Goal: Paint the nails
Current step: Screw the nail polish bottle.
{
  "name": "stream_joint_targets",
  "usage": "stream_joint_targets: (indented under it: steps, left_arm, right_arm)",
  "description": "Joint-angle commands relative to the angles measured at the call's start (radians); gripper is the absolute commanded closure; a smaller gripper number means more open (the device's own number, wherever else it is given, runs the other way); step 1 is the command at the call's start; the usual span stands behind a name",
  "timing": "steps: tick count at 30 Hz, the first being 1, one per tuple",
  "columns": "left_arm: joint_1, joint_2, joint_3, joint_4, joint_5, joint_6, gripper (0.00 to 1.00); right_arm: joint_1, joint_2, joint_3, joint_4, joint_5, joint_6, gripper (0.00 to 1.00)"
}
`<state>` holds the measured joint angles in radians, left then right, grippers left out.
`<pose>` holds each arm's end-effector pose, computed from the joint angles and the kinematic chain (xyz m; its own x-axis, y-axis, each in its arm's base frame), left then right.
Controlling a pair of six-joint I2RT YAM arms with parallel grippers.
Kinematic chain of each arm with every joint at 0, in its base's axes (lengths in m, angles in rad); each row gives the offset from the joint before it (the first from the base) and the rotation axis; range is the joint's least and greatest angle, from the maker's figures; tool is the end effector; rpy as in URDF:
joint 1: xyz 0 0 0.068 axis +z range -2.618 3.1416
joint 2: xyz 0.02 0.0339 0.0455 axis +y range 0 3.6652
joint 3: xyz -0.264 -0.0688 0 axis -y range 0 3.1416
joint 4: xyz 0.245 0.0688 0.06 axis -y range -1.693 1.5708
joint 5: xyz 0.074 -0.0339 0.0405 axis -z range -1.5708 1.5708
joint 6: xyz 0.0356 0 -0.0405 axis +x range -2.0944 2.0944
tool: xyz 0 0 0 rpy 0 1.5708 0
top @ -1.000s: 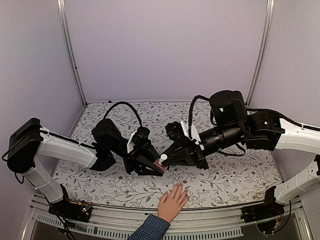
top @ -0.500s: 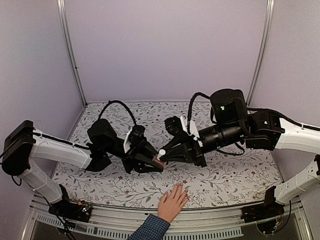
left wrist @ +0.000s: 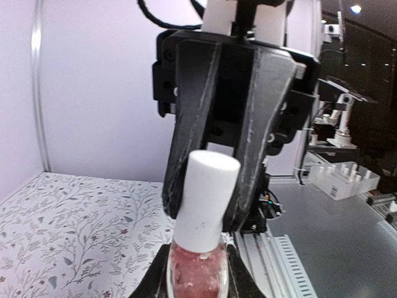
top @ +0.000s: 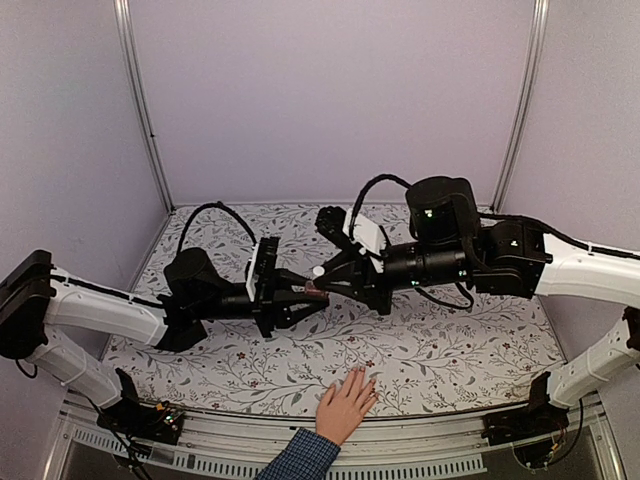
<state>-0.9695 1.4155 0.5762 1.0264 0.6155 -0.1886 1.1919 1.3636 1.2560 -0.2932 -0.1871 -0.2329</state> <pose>0.1464 -0.2497 0.2513 -0.0830 -0.1496 -0.9853 0.9963 -0.0345 -0.0787 0.1108 0.2961 0.3627 0.0849 -0.3999 -0.9126 -0.9832 0.1151 -0.1419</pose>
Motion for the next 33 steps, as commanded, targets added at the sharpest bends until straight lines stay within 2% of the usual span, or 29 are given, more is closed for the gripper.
stream_joint_targets:
  steps: [1,6,12,20,24,27,30,33]
  left_arm:
    - [-0.018,-0.019,0.027,0.122,-0.327,0.023,1.0]
    - [-0.035,0.026,0.031,0.153,-0.463,0.031,1.0]
    - [-0.042,0.057,0.036,0.17,-0.491,0.026,1.0]
    - [-0.039,0.023,0.028,0.102,-0.453,0.051,1.0]
    - [-0.028,0.0,0.022,0.069,-0.361,0.049,1.0]
    - [-0.015,-0.008,0.029,0.043,-0.23,0.041,1.0]
    - [-0.008,-0.01,0.038,0.022,-0.1,0.043,1.0]
    - [-0.006,-0.008,0.05,0.006,0.029,0.04,1.0]
  right_arm:
    - [0.025,0.096,0.0,-0.032,0.081,0.082,1.0]
    - [0.024,0.145,0.006,-0.01,0.179,0.163,1.0]
    - [0.007,0.145,0.011,0.008,0.214,0.218,0.97]
    - [-0.012,0.068,-0.02,0.044,0.197,0.228,0.62]
    - [-0.018,0.009,-0.063,0.071,0.144,0.206,0.49]
    - [-0.02,-0.04,-0.095,0.083,0.098,0.179,0.41]
    - [-0.025,-0.074,-0.115,0.08,0.061,0.153,0.37]
    - [-0.026,-0.101,-0.12,0.065,-0.003,0.116,0.39]
